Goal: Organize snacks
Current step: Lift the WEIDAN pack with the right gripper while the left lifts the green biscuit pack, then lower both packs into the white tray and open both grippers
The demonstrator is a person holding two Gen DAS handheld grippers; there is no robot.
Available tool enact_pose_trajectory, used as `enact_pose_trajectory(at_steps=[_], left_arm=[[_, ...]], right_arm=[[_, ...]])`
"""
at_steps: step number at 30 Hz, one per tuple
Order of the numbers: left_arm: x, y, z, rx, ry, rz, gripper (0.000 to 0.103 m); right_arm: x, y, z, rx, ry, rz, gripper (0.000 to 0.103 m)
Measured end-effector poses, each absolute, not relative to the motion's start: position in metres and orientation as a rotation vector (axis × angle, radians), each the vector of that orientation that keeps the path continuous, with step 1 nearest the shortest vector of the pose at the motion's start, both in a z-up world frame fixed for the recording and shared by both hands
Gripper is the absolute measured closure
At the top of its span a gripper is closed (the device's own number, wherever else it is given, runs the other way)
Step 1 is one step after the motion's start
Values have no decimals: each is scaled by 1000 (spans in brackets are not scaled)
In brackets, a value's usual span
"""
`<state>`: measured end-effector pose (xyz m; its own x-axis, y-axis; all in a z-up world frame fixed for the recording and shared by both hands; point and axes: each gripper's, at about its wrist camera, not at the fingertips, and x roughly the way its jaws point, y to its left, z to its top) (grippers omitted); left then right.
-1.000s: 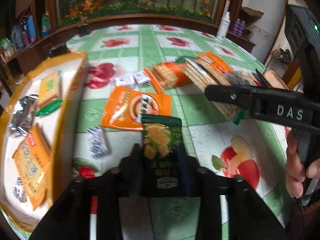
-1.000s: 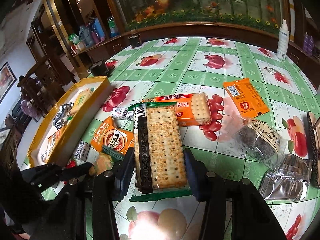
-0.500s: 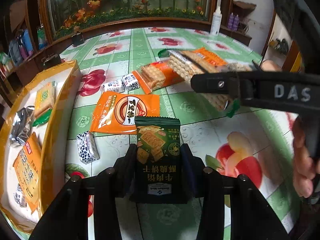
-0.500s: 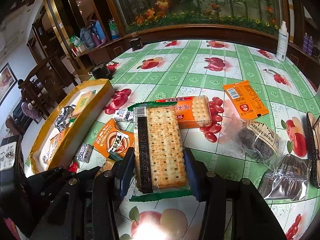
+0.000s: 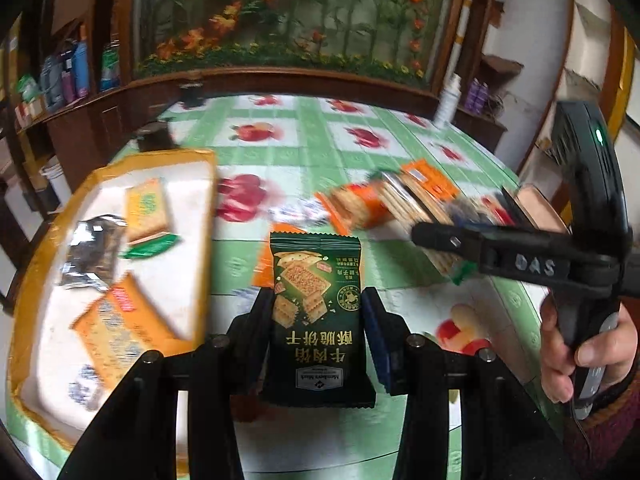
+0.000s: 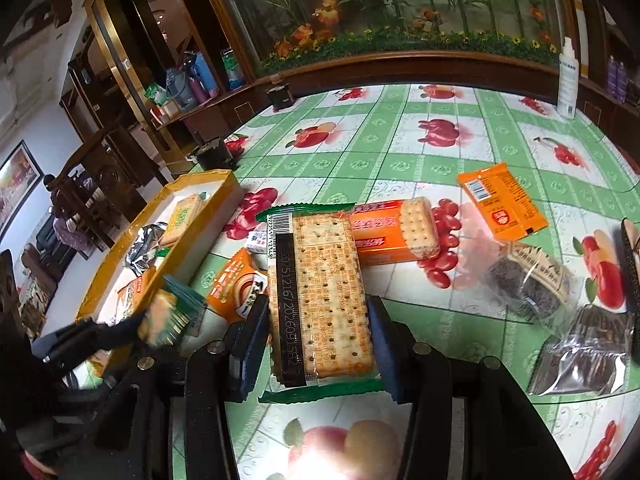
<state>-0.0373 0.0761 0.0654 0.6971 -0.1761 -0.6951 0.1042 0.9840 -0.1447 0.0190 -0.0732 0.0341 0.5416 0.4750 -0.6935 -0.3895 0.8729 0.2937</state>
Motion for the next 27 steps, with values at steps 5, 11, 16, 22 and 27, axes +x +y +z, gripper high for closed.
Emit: enact_pose_trajectory(at_steps=[5,11,16,22,27], left_arm=[[-43,119,72,-159,763,-94,60],[-52,170,71,-228,750,-13,60],[-59,204,66,-274,745,52,60],[-64,232,56,-312,757,100,60],[-64,243,48,-316,763,126,60]], right_arm=[[8,-52,41,115,852,576,51],[0,-16,41,112,880,640,50],[-3,26,48,91,895,697,50],[0,86,53,20,896,736,50],[11,124,39,-37,918,715,50]])
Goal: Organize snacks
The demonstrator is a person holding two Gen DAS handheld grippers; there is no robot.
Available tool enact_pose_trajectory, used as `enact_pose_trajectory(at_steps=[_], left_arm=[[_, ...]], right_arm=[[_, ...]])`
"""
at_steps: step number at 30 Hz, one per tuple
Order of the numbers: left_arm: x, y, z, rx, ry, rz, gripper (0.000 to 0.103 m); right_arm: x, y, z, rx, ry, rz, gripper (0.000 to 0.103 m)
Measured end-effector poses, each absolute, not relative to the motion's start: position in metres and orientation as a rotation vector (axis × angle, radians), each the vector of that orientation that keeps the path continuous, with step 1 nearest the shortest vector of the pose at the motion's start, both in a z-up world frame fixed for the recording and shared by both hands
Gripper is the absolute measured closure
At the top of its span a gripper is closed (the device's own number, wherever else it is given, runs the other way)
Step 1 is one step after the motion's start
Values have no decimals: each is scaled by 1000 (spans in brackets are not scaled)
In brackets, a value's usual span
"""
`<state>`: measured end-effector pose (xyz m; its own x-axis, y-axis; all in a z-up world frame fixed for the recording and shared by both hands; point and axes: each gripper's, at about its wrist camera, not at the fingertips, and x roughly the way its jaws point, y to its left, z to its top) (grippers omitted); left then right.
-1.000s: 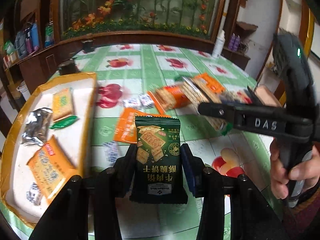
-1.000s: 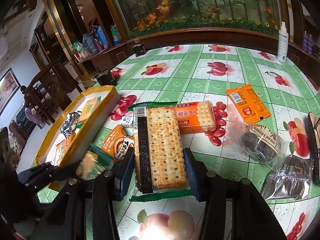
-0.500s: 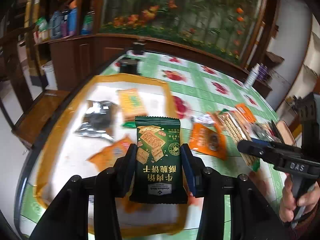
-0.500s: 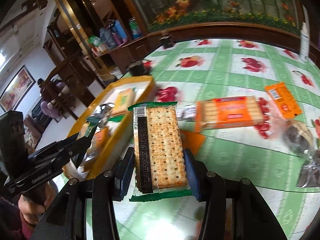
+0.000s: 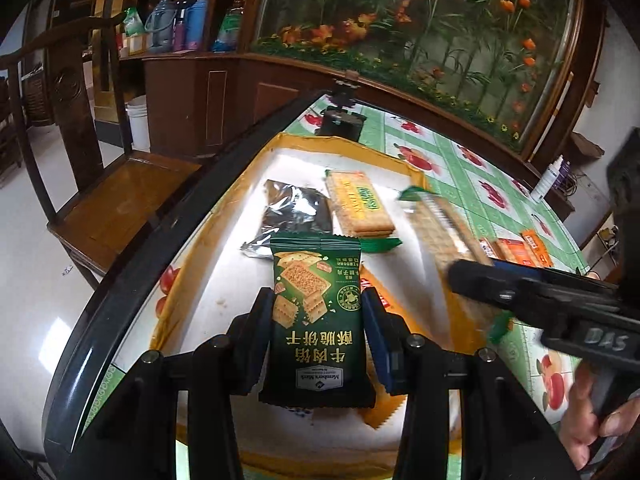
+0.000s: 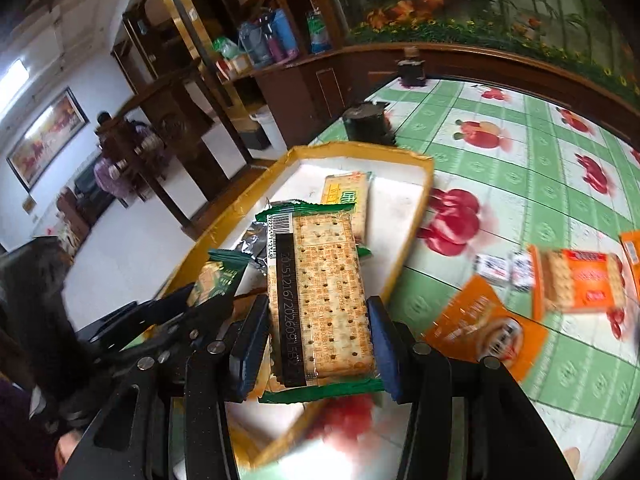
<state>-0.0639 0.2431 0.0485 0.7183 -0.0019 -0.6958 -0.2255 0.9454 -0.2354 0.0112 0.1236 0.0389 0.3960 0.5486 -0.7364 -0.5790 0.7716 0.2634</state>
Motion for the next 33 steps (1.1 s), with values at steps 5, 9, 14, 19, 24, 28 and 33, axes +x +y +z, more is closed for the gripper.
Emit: enact_pose_trajectory(at_steps=[5,9,14,19,24,28,33], left_arm=[[-62,248,43,-322,770,145,60],[-62,253,39,-333,776,152,60],[-63,254,38,-344,784,151,57],[-65,253,44,-340,769,155,39],[-70,248,54,-333,745,154,39],[-72,241,62,-318,727,138,39],[-71,225,69,-301,722,100,39]], right_arm=[[19,144,28,-66,933,690,52],[18,154,25,-102,925,687,52],[17,151,28,-94,940,726,52],[17,121,43,-12,901,733,52],[29,82,43,18,887,661,52],[43,58,29,-41,894,537,52],[65,47,20,-54,888,474,52]])
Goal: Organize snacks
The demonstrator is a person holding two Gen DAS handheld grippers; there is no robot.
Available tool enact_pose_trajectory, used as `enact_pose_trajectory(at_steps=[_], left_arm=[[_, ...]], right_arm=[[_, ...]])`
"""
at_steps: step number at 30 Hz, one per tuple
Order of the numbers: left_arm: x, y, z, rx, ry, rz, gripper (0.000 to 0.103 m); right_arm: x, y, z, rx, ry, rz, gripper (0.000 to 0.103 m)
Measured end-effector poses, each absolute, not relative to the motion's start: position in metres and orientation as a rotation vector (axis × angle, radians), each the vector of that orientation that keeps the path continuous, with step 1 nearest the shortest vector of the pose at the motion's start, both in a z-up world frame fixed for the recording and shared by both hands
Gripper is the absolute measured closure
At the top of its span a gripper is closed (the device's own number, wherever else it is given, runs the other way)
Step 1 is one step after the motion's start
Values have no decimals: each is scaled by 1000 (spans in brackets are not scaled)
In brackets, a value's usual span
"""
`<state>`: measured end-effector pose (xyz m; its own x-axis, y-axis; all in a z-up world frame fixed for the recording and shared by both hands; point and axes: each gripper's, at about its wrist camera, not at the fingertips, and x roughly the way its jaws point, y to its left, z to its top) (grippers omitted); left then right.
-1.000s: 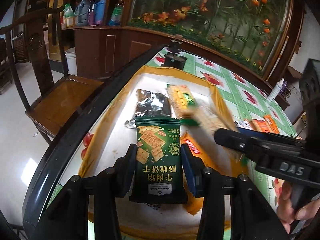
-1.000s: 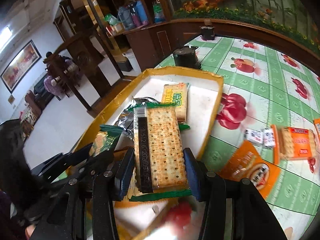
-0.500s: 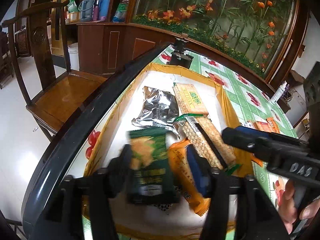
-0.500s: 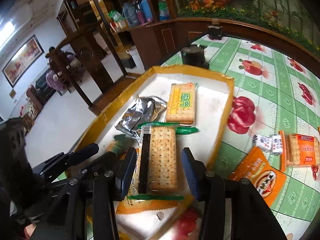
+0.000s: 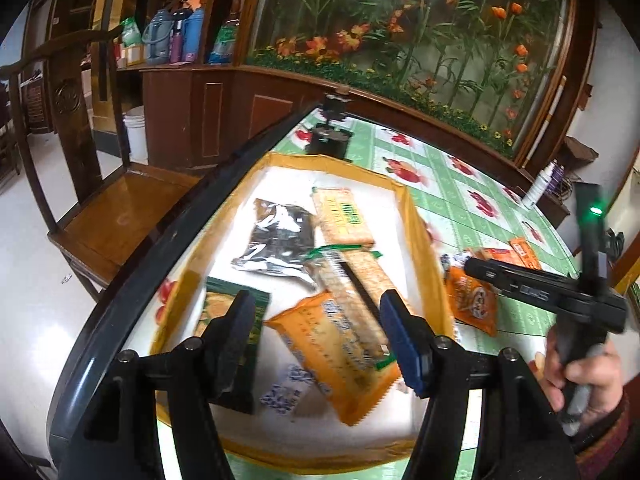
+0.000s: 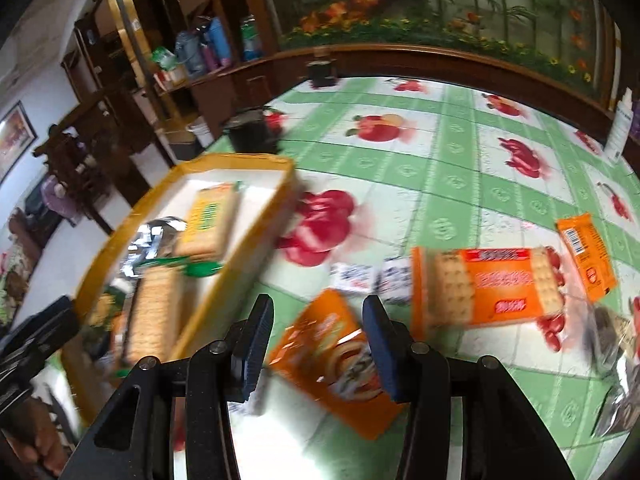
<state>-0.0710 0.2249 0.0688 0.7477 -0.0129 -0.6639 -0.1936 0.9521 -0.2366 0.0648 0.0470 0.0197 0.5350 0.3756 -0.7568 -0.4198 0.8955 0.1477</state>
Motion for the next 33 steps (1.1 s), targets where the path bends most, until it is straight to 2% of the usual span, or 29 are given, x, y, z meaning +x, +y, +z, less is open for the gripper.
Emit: enact_pose_trajectory(at_steps=[5,10,13,17,19,20,23,33], left_arm=[[-72,207,76,-263,714,59,39],[-74,206,78,-260,713,51,39],[-72,205,75,-269,718,53,39],[-69,200,73,-274,724,37,39],[-69,196,74,-262,726,32,39],[-70,197,74,-260,726,33,39],[-71,196,74,-261,726,33,39],[-74,190,80,-263,722,20,39]], right_arm=[[80,48,-7,-48,974,494,52],[63,32,-1,-137,1051,417,53],[48,25,9,-183,973,325,53],[36,40,16,-82,968,551,52],[31,55,10,-134,962,584,52],[29,60,5,-164,957,582,53],[21,70,0,-178,939,626,69],[15,82,-4,-205,949,661,69]])
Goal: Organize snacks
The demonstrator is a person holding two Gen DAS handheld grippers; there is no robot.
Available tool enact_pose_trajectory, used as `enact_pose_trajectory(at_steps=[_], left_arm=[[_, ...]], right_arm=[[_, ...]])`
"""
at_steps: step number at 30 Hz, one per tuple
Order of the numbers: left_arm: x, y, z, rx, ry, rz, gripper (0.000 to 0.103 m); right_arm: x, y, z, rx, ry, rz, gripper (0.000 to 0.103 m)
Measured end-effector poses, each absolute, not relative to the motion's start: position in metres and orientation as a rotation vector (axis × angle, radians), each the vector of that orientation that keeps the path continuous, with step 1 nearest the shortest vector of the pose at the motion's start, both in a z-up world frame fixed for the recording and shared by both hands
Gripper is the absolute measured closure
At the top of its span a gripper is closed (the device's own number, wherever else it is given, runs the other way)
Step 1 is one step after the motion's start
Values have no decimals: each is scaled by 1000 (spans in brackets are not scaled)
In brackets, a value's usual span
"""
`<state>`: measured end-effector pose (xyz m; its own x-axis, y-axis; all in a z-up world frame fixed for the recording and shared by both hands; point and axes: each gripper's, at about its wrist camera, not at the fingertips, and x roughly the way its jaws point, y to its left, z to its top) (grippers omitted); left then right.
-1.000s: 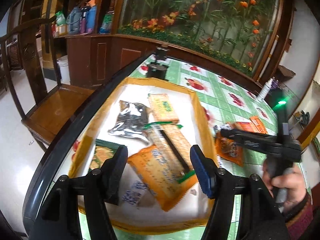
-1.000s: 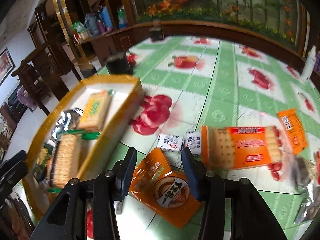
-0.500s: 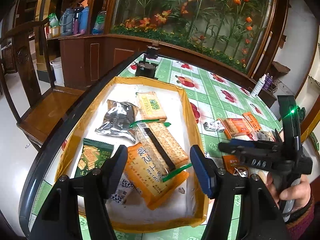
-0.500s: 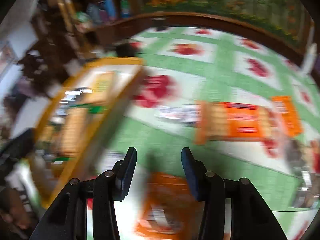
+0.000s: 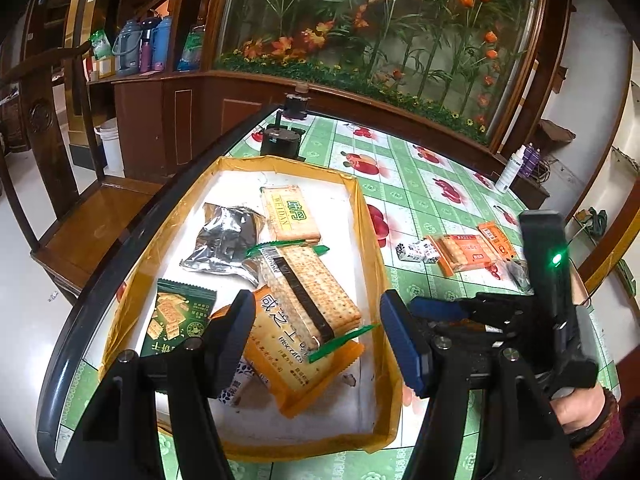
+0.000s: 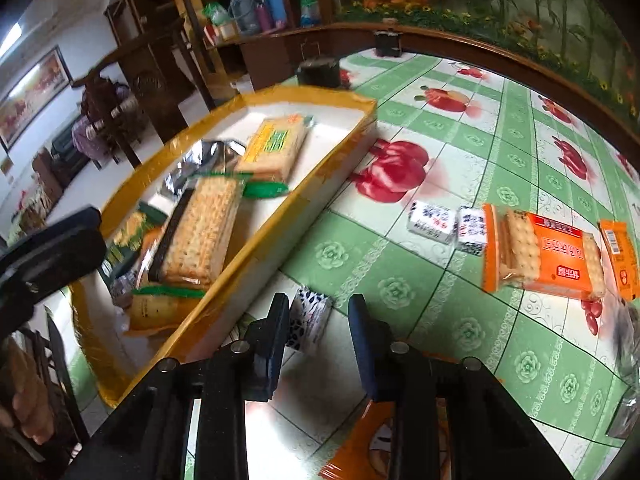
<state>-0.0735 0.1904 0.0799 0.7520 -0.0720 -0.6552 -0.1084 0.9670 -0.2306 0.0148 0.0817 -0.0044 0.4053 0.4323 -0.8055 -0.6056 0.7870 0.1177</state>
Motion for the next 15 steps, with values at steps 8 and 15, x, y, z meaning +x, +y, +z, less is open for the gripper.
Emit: enact_pose_trajectory(at_steps=[8,15], left_arm=[[-72,181,83,-249,736,-10,39],[-58,125,81,-216,811,-184,37]], right_arm=[[13,61,1,-192,922,608,81],[21,-33,30,9,839,476,82]])
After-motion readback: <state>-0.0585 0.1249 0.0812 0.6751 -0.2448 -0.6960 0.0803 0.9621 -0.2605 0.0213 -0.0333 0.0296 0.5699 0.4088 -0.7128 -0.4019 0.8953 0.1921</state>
